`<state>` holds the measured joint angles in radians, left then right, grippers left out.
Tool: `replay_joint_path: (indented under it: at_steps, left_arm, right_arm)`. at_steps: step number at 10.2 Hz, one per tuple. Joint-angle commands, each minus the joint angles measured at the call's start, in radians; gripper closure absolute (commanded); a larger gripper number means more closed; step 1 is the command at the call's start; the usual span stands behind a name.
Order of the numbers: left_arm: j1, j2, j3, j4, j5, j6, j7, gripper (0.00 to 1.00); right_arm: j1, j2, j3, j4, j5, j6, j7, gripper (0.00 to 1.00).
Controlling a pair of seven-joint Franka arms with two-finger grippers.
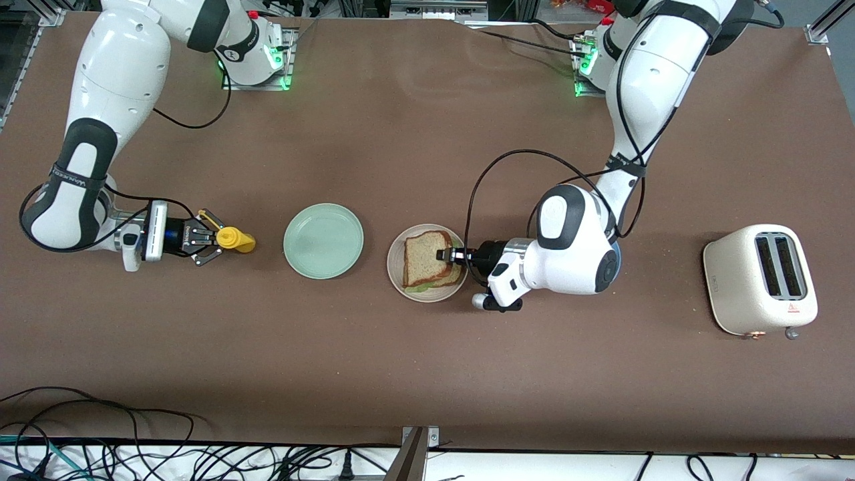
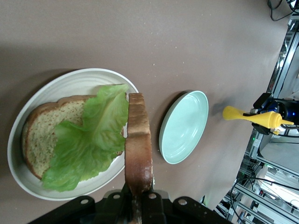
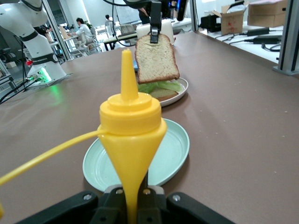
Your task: Make sandwich on beige plate with both arms
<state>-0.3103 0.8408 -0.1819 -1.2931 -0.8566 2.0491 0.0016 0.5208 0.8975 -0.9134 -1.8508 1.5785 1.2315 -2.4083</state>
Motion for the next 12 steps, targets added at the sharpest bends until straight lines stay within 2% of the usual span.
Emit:
replay_joint_path:
  at_steps: [1,2,3,4,5,6,7,8,12]
  left_arm:
    - [-0.012,0.015,0.012,0.009,-0.039,0.019,-0.002,1.00]
    - [-0.012,0.021,0.012,0.008,-0.039,0.020,0.001,1.00]
    - [-0.012,0.024,0.012,0.006,-0.039,0.020,0.004,1.00]
    - [-0.010,0.030,0.012,0.005,-0.038,0.020,0.011,0.91]
    - [-0.009,0.037,0.012,0.005,-0.038,0.020,0.012,0.68]
    - [-0.009,0.049,0.013,0.006,-0.035,0.020,0.017,0.34]
    - [-0.009,0.056,0.013,0.006,-0.035,0.020,0.024,0.12]
    - [-0.009,0.058,0.013,0.005,-0.033,0.020,0.038,0.02]
    - [0.002,0.058,0.022,0.003,-0.024,0.020,0.038,0.00]
  right_arm:
    - [-0.108,-0.005,0.126,-0.013,0.021,-0.024,-0.113,1.00]
    - [-0.160,0.001,0.190,-0.010,0.023,-0.018,-0.136,1.00]
    - [-0.182,0.004,0.218,-0.010,0.023,-0.017,-0.147,1.00]
    - [-0.183,0.005,0.220,-0.010,0.023,-0.018,-0.146,1.00]
    - [-0.185,0.005,0.220,-0.005,0.017,-0.020,-0.147,0.89]
    - [-0.185,0.008,0.220,-0.005,0.015,-0.015,-0.146,0.51]
    - [-0.185,0.014,0.222,-0.007,0.018,-0.014,-0.146,0.24]
    - [-0.186,0.023,0.222,-0.004,0.024,-0.017,-0.149,0.00]
    - [-0.225,0.024,0.215,0.041,0.008,0.003,-0.170,0.00]
